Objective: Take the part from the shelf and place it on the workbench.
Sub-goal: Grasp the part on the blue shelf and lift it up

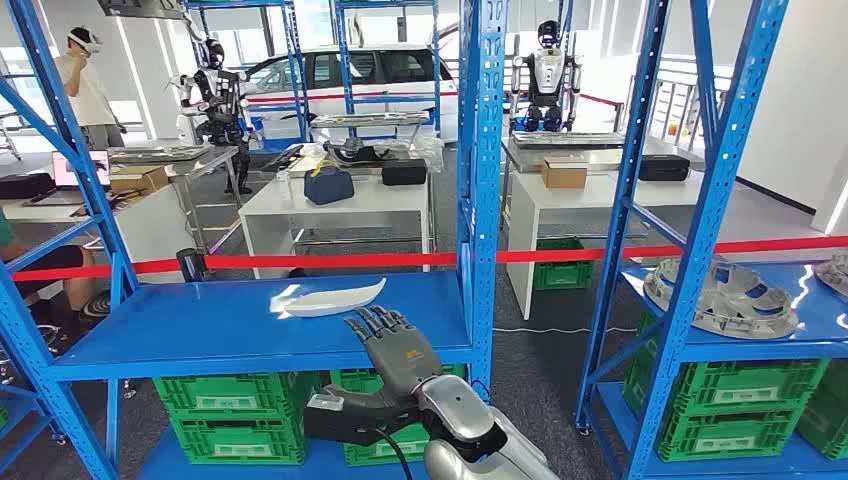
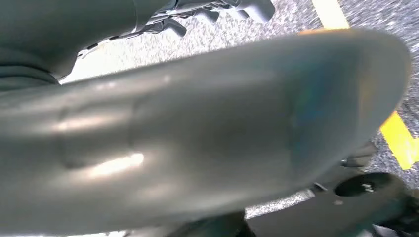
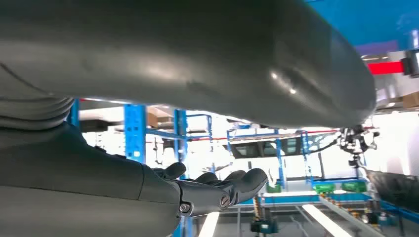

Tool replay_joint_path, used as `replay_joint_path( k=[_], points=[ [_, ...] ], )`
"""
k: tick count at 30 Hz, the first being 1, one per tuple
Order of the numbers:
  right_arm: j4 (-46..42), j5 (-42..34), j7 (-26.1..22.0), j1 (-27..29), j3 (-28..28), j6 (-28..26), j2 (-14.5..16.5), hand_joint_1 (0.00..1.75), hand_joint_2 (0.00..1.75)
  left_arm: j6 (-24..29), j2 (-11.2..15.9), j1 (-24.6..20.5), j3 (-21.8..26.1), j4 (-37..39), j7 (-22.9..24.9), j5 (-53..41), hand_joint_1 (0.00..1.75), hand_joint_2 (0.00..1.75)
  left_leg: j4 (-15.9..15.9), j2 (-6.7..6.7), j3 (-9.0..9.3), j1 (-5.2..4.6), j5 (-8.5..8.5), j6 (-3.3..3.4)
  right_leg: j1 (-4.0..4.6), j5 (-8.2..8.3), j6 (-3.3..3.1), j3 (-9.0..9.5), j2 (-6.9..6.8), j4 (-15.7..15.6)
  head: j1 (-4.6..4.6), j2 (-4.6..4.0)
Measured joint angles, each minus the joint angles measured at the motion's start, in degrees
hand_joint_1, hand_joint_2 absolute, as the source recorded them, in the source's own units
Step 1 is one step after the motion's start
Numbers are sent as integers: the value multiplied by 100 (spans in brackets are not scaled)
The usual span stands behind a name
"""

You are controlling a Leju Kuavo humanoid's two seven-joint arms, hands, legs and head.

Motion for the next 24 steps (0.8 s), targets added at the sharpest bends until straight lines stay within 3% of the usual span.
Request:
replay_joint_path(
  k=[2, 3, 5, 7, 9, 11, 13, 14, 15, 17, 19, 21, 23, 24],
  points=[
    [0, 0, 1, -5, 0, 1, 1, 0, 0, 0, 2, -3, 0, -1, -1, 0, 0, 0, -496, 129, 210, -27, 257, 35, 5, -26, 17, 37, -53, 4, -1, 0],
    [1, -1, 1, -12, 1, 1, 1, 0, 0, 0, 2, -8, 0, -1, -2, -1, 0, 0, -856, 273, 367, -70, 421, 71, 24, -48, 37, 61, -100, 11, -2, -1],
    [2, -4, 8, -23, 3, 3, -1, 0, 0, -4, -3, -21, 0, 1, 1, -9, 0, 0, -1198, 449, 503, -130, 525, 142, 68, -72, 83, 83, -187, 13, 0, -1],
    [4, -12, 16, -27, 7, 4, -3, 0, 0, -9, -9, -21, 1, 4, 5, -17, 0, 0, -1207, 360, 487, -140, 532, 210, 91, -85, 126, 103, -294, -2, 8, 0],
    [4, -25, 21, -33, 11, 0, -7, 0, 0, -9, -10, -16, 7, 5, 7, -17, 0, 0, -1222, 240, 487, -120, 550, 276, 64, -191, 187, 76, -217, 115, 13, 0],
    [5, -34, 36, -32, 16, -8, -33, 0, 0, -9, -14, -29, 18, 4, 7, -18, 0, 0, -1232, 144, 488, -101, 565, 337, 37, -486, 238, -180, 54, 666, 14, 0],
    [13, -35, 62, -2, 25, -13, -72, 0, 0, -9, -26, -35, 23, 4, 6, -19, 0, 0, -1232, 50, 483, -102, 564, 368, 42, -805, 247, -602, 205, 1483, 14, 0],
    [19, -34, 75, 18, 30, -13, -85, 0, 0, -9, -32, -31, 25, 4, 6, -20, 0, 0, -1231, 3, 484, -105, 563, 373, 47, -840, 237, -752, 225, 1723, 14, 0],
    [26, -33, 87, 32, 34, -12, -98, 0, 0, -9, -34, -25, 27, 4, 7, -20, 0, 0, -1230, -39, 488, -108, 563, 374, 52, -757, 217, -792, 233, 1733, 15, 0],
    [32, -20, 101, 33, 40, -12, -112, 0, 0, -11, -37, -22, 33, 4, 7, -21, 0, 0, -1229, -102, 507, -117, 561, 370, 72, -310, 143, -525, 245, 1060, 15, 0],
    [33, -3, 126, 14, 44, -29, -114, 0, 0, -20, -50, -28, 36, 4, 7, -28, 0, 0, -1228, -132, 510, -129, 555, 341, 109, 4, 64, -171, 256, 264, 14, 0],
    [33, 2, 196, 6, 47, -75, -109, 0, 0, -32, -57, -28, 38, 4, 7, -34, 0, 0, -1222, -135, 491, -135, 549, 309, 131, 64, 88, -49, 261, -25, 12, 0],
    [34, 2, 276, 9, 48, -120, -106, 0, 0, -39, -54, -19, 39, 5, 7, -40, 0, 0, -1228, -128, 487, -132, 551, 290, 133, 89, 127, -46, 267, -44, 11, 0],
    [35, 2, 301, 9, 48, -135, -108, 0, 0, -40, -55, -17, 39, 6, 7, -45, 0, 0, -1239, -124, 493, -130, 557, 278, 136, 88, 115, -49, 273, -40, 11, 0]
  ],
)
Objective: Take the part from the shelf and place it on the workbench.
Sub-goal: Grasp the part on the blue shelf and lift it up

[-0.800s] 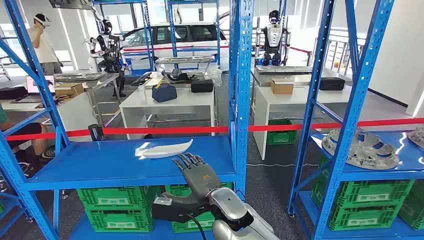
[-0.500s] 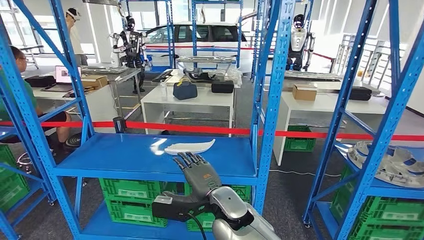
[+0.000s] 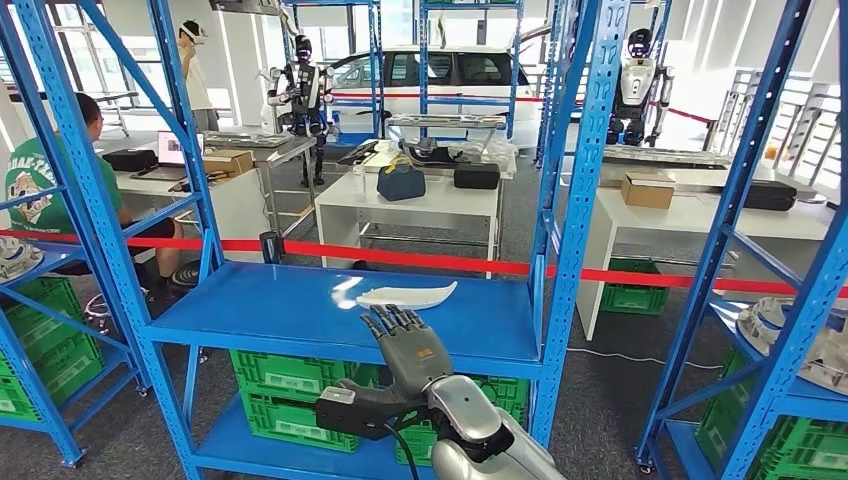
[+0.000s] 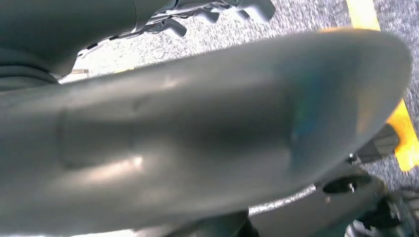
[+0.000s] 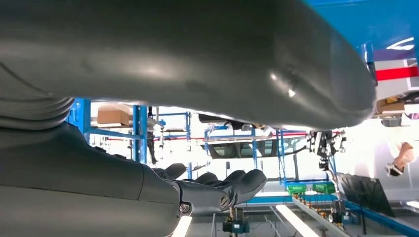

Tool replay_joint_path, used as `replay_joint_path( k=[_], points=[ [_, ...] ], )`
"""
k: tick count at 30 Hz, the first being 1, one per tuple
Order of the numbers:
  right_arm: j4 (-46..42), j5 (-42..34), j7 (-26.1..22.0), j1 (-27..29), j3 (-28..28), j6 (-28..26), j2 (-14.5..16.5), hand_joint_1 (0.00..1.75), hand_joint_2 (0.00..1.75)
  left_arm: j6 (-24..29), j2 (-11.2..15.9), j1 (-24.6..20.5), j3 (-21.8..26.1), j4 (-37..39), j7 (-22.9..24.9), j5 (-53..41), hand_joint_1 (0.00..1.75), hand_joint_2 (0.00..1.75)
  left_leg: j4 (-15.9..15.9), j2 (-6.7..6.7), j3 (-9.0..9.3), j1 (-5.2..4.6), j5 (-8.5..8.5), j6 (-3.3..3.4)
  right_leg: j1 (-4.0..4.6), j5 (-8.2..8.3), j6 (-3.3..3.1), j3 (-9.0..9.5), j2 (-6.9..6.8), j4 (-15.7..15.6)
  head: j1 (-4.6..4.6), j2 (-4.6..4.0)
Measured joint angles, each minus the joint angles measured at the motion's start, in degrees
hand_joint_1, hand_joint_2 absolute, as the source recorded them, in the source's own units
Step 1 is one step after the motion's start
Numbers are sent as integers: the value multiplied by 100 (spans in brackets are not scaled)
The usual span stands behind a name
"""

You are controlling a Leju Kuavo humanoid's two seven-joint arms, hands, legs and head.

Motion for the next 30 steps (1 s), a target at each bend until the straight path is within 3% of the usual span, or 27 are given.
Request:
replay_joint_path(
  k=[4, 9, 11, 14, 16, 19, 20, 21, 23, 24, 26, 28, 30],
  points=[
    [0, 0, 32, 0, 0, -45, -1, 0, 0, -16, -1, -11, 1, -1, -2, -36, 0, 0, -46, 4, 23, 0, 22, -39, -1, 2, -31, -5, 5, 2, 0, 0],
    [11, -4, 61, 3, 0, -53, -1, 0, 0, -49, 11, -11, 2, -2, -17, -69, 0, 0, -37, 3, 21, -18, 16, -28, -26, 8, -32, -6, 2, 4, -2, 0],
    [14, -8, 62, 3, 0, -53, -1, 0, 0, -52, 11, -12, 2, -2, -22, -72, 0, 0, -30, 3, 16, -31, 14, -12, -37, 14, -21, -4, 2, 2, -1, 0],
    [20, -16, 70, 7, 0, -53, -5, 0, 0, -60, 2, -13, 2, -1, -30, -74, 0, 0, -113, 10, 68, -13, 25, 67, -43, 62, 49, -39, 2, 136, -3, 0],
    [25, -21, 80, -3, 0, -55, -11, 0, 0, -66, -4, -16, 3, -2, -34, -75, 0, 0, -173, 19, 145, 15, 43, 109, -49, -124, 116, -220, 2, 492, -2, 0],
    [39, -26, 90, 18, 0, -57, -13, 0, 0, -67, -2, -16, 4, -2, -35, -75, 0, 0, -174, 24, 139, 33, 48, 113, -101, -608, 188, -707, -2, 1431, -1, 0],
    [46, -28, 93, 35, 0, -56, -14, 0, 0, -67, -4, -9, 4, -1, -35, -75, 0, 0, -166, 23, 136, 42, 44, 103, -121, -628, 203, -780, -3, 1557, -1, 0],
    [55, -31, 94, 47, 0, -56, -16, 0, 0, -67, -5, -1, 4, 0, -35, -75, 0, 0, -155, 20, 134, 57, 34, 84, -140, -543, 216, -746, -4, 1466, -1, 0],
    [64, -34, 93, 55, 0, -56, -20, 0, 0, -67, -8, 5, 4, -1, -35, -75, 0, 0, -110, 15, 136, 97, -9, 14, -176, -187, 245, -406, -4, 752, 0, 0],
    [67, -34, 90, 55, 0, -55, -20, 0, 0, -67, -7, 0, 5, -2, -35, -75, 0, 0, -88, 13, 136, 109, -33, -31, -174, -98, 242, -245, 2, 402, 0, 0],
    [72, -26, 86, 57, 0, -54, -18, 0, 0, -66, -5, -8, 8, -3, -36, -75, 0, 0, -72, 12, 130, 112, -74, -126, -149, -115, 166, -87, 5, 69, -5, 0],
    [82, -19, 87, 64, 0, -53, -15, 0, 0, -65, -7, -3, 10, -2, -36, -75, 0, 0, -35, 11, 147, 109, -68, -219, -130, -135, 30, -48, 0, 72, -15, 0],
    [91, -18, 88, 64, 0, -55, -5, 0, 0, -64, -8, -5, 11, -2, -36, -75, 0, 0, 110, 39, 119, 118, -83, -270, -141, -94, -72, 38, -6, 53, -26, 0]
  ],
)
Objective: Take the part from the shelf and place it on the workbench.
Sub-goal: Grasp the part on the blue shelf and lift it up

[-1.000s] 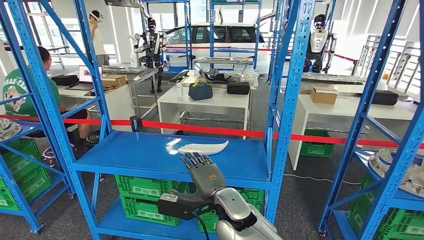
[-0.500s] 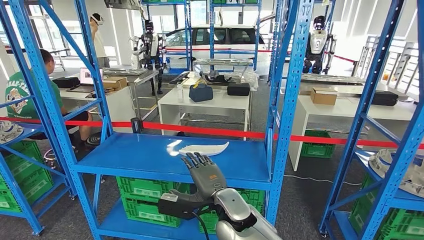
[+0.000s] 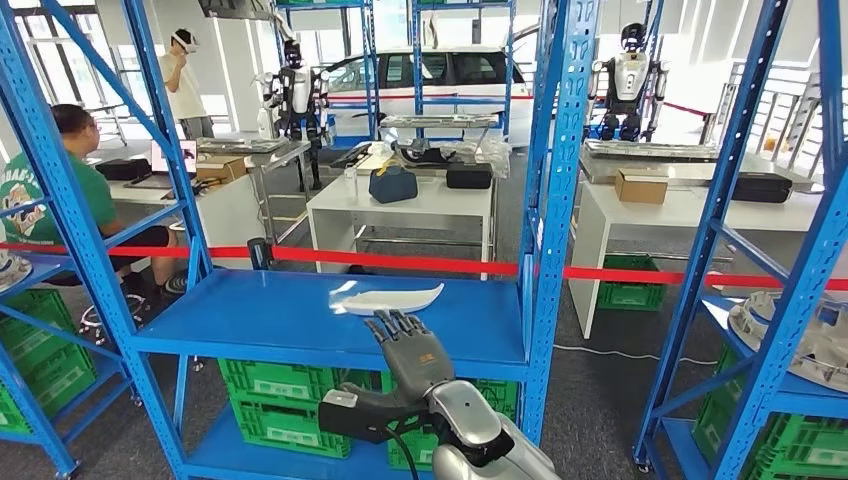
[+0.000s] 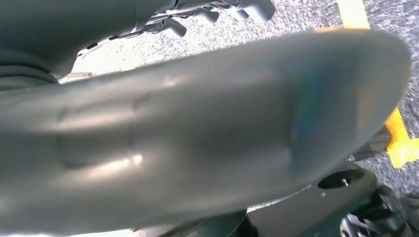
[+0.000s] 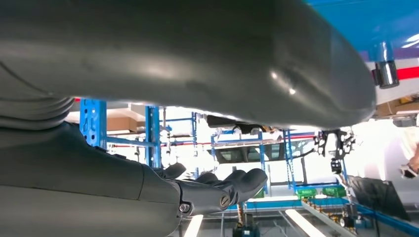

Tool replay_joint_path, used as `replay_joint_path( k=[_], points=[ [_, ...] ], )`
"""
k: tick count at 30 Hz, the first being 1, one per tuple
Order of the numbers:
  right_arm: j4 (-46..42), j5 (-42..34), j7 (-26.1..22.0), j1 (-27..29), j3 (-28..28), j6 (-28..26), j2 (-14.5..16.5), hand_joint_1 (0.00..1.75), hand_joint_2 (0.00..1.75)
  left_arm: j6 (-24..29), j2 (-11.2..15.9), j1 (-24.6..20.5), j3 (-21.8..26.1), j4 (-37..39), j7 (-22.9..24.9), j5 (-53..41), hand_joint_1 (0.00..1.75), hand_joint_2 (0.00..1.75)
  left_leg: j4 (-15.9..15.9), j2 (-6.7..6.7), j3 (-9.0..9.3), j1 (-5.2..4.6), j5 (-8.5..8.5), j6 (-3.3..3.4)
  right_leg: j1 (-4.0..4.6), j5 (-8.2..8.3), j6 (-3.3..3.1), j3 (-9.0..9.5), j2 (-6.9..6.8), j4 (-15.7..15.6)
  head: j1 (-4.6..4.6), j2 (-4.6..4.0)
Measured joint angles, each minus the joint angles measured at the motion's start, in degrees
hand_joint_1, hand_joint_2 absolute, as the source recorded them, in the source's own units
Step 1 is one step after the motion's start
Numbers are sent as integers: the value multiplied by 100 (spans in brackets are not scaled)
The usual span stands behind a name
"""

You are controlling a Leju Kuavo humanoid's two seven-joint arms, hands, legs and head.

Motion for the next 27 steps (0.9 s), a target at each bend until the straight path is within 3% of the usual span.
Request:
replay_joint_path(
  k=[2, 5, 6, 7, 9, 11, 14, 16, 17, 19, 21, 22, 23, 25, 27],
  points=[
    [2, 2, -2, -11, 0, -2, 15, 0, 0, 2, 0, -15, 3, 0, -2, 0, 0, 0, 430, 43, -245, -1, -127, -13, -3, -34, -63, 82, -8, -8, -13, 0],
    [9, 12, -1, 22, 0, 8, 31, 0, 0, 8, 0, 5, 21, 0, -4, 0, 0, 0, 1368, 60, -895, -12, -460, -20, 21, -145, -112, 190, -11, -8, -22, 0],
    [13, 15, -1, 38, 1, 13, 35, 0, 0, 11, 0, 18, 29, 0, -4, 0, 0, 0, 1434, 60, -1014, -17, -466, -3, 29, -194, -115, 244, -9, -8, -23, 0],
    [16, 15, 0, 46, 1, 17, 38, 0, 0, 15, 1, 28, 36, 0, -3, 1, 0, 0, 1274, 61, -1014, -25, -352, 24, 31, -243, -110, 306, -7, -8, -25, 0],
    [20, 15, -1, 49, 1, 20, 51, 0, 0, 20, 4, 39, 47, 1, -5, 2, 0, 0, 524, 85, -812, -53, 158, 87, 36, -365, -78, 454, -7, -7, -29, 0],
    [25, 16, -2, 48, 4, 26, 73, 0, 0, 24, 5, 40, 61, 1, -8, 2, 0, 0, -25, 123, -626, -96, 475, 138, 47, -469, -15, 557, -7, -36, -39, 0],
    [33, 17, -7, 40, 11, 36, 89, 0, 0, 29, -7, 41, 78, -1, -11, 2, 0, 0, -145, 107, -502, -106, 453, 240, 61, -472, 107, 612, -10, -21, -40, 0],
    [34, 17, -24, 31, 16, 33, 89, 0, 0, 37, -10, 42, 83, -2, -19, 2, 0, 0, -173, 80, -395, -93, 398, 315, 56, -395, 162, 421, -13, 362, -35, 0],
    [37, 17, -33, 31, 19, 33, 89, 0, 0, 43, -8, 37, 85, -2, -24, 2, 0, 0, -184, 70, -337, -91, 356, 347, 51, -414, 184, 200, -12, 697, -33, 0],
    [50, 18, -51, 45, 27, 36, 85, 0, 0, 51, -5, 29, 87, -2, -29, 3, 0, 0, -187, 58, -234, -102, 254, 390, 52, -656, 211, -308, -11, 1345, -29, 1],
    [67, 17, -66, 66, 37, 37, 80, 0, 0, 51, -7, 39, 87, -1, -30, 3, 0, 0, -184, 36, -107, -120, 138, 406, 56, -909, 202, -665, -10, 1573, -21, 1],
    [72, 17, -73, 72, 40, 37, 79, 0, 0, 51, -7, 45, 87, 0, -30, 3, 0, 0, -183, 24, -28, -133, 76, 407, 65, -871, 177, -721, -9, 1442, -15, 2],
    [77, 17, -78, 73, 43, 37, 78, 0, 0, 51, -7, 47, 87, 0, -30, 3, 0, 0, -183, 13, 60, -150, 11, 406, 81, -685, 137, -694, -8, 1150, -14, 2],
    [86, 17, -82, 74, 47, 37, 72, 0, 0, 51, -18, 45, 88, 3, -29, 3, 0, 0, -184, -3, 224, -182, -119, 394, 142, -52, 20, -515, 13, 397, -21, 1],
    [98, 17, -75, 72, 52, 42, 60, 0, 0, 49, -38, 29, 89, 7, -31, 3, 0, 0, -191, -29, 335, -186, -228, 350, 205, 257, -73, -375, 62, -11, -23, 1]
  ],
)
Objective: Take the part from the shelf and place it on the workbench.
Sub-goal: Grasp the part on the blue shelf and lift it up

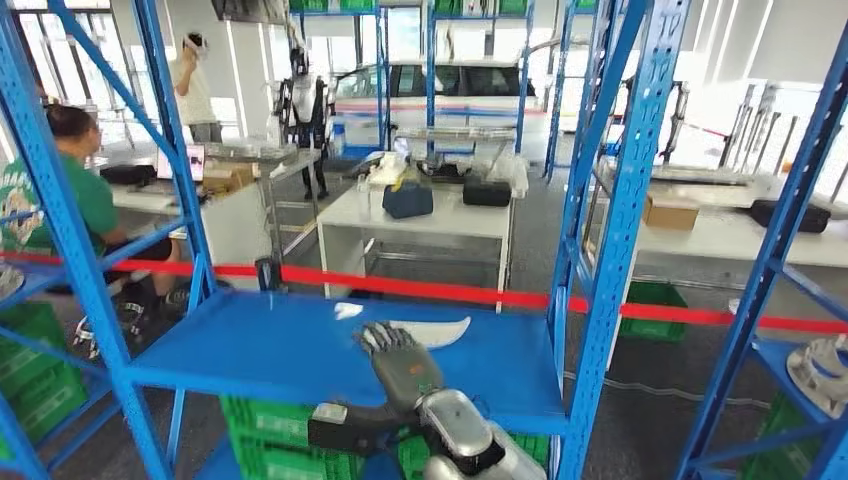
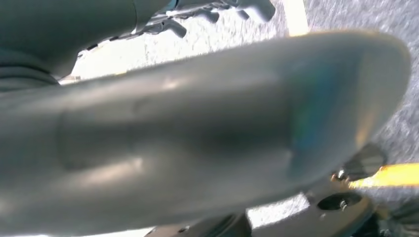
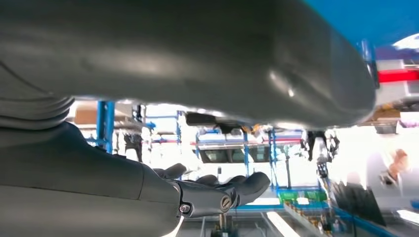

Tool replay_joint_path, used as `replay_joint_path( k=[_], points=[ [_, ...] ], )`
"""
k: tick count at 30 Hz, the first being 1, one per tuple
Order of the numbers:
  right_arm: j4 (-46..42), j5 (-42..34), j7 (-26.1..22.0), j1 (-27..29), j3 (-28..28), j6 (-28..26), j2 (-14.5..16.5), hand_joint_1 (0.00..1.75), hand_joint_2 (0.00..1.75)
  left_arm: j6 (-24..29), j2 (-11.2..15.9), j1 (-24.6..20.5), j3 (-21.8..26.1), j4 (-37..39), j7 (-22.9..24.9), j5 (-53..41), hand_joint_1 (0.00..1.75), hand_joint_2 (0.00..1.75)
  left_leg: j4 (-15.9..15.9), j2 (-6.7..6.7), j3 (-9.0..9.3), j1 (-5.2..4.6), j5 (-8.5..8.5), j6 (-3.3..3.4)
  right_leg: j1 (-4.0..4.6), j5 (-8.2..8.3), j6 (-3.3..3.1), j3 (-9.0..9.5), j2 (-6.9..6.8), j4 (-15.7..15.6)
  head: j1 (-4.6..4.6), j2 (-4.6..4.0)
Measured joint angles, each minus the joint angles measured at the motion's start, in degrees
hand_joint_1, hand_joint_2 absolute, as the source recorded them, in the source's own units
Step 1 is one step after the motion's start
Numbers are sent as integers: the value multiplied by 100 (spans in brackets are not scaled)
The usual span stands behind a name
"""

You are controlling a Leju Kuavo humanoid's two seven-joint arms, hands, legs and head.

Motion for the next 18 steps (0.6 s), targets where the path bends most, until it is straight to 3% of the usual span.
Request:
replay_joint_path(
  k=[4, 6, 8, 10, 11, 12, 13, 15, 16, 18],
  points=[
    [3, -1, 13, -34, 4, -17, -4, 0, 0, -4, -12, -28, 1, -3, -1, -3, 0, 0, 238, -1, 41, 0, -5, -128, -25, 17, -97, 295, 17, -175, -8, 1],
    [3, 0, 15, -47, 5, -28, 2, 0, 0, -4, -10, -48, 1, -7, -2, -6, 0, 0, 746, 35, -267, 22, -101, -189, -58, -40, -122, 446, 1, -215, -21, 1],
    [4, 0, 25, -25, 7, -30, 0, 0, 0, -4, -8, -43, 2, -7, -1, -9, 0, 0, 1308, 56, -716, 58, -355, -255, -84, -143, -120, 552, -3, -217, -31, 2],
    [4, -1, 49, 6, 7, -26, -4, 0, 0, -4, -5, -19, 4, -7, 1, -10, 0, 0, 1400, 70, -991, 91, -514, -299, -127, -268, -78, 672, 6, -204, -34, 2],
    [4, -1, 61, 14, 6, -24, -6, 0, 0, -4, -3, -10, 5, -7, 0, -11, 0, 0, 1206, 82, -1016, 112, -414, -325, -157, -342, -48, 746, 11, -189, -35, 2],
    [4, -2, 70, 18, 6, -22, -7, 0, 0, -4, -1, -4, 6, -6, -1, -12, 0, 0, 882, 100, -977, 142, -164, -367, -186, -424, -10, 818, 11, -171, -36, 2],
    [5, -2, 76, 20, 6, -24, -9, 0, 0, -4, -9, 4, 7, 2, -2, -14, 0, 0, 531, 141, -927, 174, 203, -407, -199, -511, 35, 877, 9, -146, -45, 2],
    [8, -2, 82, 25, 7, -31, -17, 0, 0, -4, -24, 5, 10, 13, -3, -19, 0, 0, 81, 195, -853, 199, 688, -373, -186, -643, 127, 947, 7, -140, -55, 0],
    [10, -2, 82, 29, 7, -37, -22, 0, 0, -3, -32, 6, 14, 17, -1, -20, 0, 0, 25, 205, -852, 200, 767, -316, -173, -669, 168, 965, 7, -143, -59, 0],
    [11, -2, 87, 38, 7, -45, -31, 0, 0, 3, -31, 5, 26, 12, 1, -20, 0, 0, 34, 166, -822, 193, 706, -191, -179, -658, 226, 969, -3, -113, -49, 3]
  ],
)
